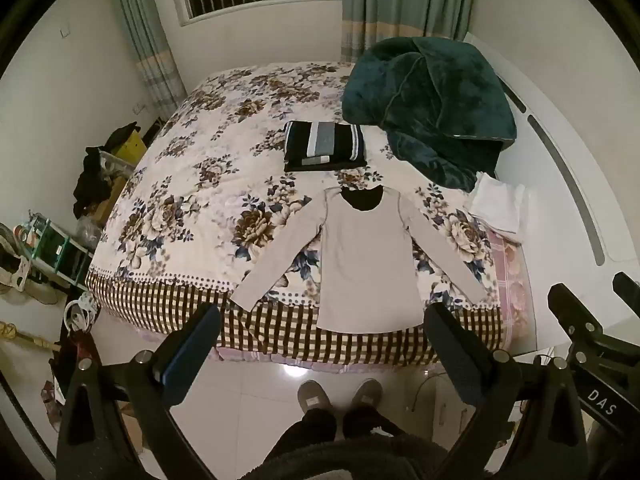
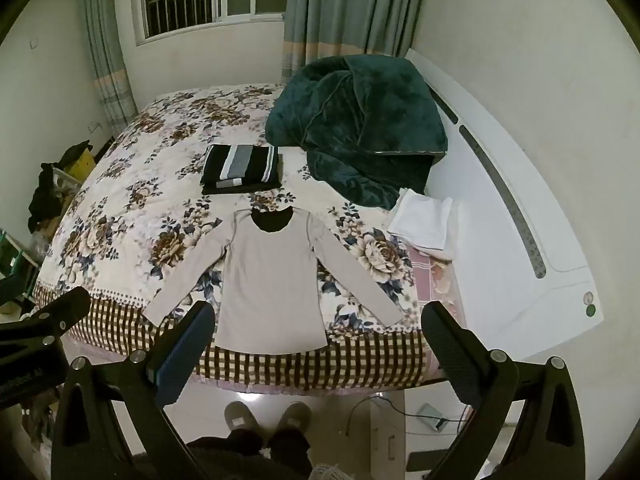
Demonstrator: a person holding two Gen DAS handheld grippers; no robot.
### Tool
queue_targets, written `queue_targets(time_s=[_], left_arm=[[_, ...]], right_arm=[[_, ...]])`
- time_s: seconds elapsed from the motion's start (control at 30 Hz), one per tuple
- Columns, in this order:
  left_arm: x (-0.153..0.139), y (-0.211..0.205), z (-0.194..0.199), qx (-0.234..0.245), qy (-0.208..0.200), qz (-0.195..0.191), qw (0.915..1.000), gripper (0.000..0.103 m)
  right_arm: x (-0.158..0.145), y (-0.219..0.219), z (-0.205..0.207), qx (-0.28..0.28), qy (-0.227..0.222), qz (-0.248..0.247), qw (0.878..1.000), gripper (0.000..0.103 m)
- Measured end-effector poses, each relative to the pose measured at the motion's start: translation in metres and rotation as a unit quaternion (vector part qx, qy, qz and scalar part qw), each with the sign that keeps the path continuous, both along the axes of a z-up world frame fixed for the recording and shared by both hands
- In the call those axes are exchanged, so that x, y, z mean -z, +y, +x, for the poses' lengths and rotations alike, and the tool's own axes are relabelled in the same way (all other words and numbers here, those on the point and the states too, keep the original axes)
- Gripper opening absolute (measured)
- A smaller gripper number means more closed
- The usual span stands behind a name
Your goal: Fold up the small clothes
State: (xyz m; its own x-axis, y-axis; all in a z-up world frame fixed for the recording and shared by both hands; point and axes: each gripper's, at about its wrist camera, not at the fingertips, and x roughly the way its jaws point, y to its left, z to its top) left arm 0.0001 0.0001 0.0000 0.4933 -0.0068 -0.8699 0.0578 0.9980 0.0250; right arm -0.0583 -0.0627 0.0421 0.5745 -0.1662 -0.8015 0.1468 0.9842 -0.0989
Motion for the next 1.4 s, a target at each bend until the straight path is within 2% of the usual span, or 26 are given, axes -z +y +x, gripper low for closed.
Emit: queue_targets(time_s=[0.53, 1.4], left_arm=[[-0.002, 0.001, 0.009, 0.001, -0.001, -0.001, 1.0000, 0.103], [-0.006, 0.001, 0.001, -0.004, -0.007, -0.003, 1.0000, 0.103]], right_arm=[[-0.004, 0.001, -0.003, -0.001, 0.005, 0.003, 1.000, 0.103], [-0.009, 0.002, 0.001, -0.004, 0.003, 0.000, 1.000, 0.103]])
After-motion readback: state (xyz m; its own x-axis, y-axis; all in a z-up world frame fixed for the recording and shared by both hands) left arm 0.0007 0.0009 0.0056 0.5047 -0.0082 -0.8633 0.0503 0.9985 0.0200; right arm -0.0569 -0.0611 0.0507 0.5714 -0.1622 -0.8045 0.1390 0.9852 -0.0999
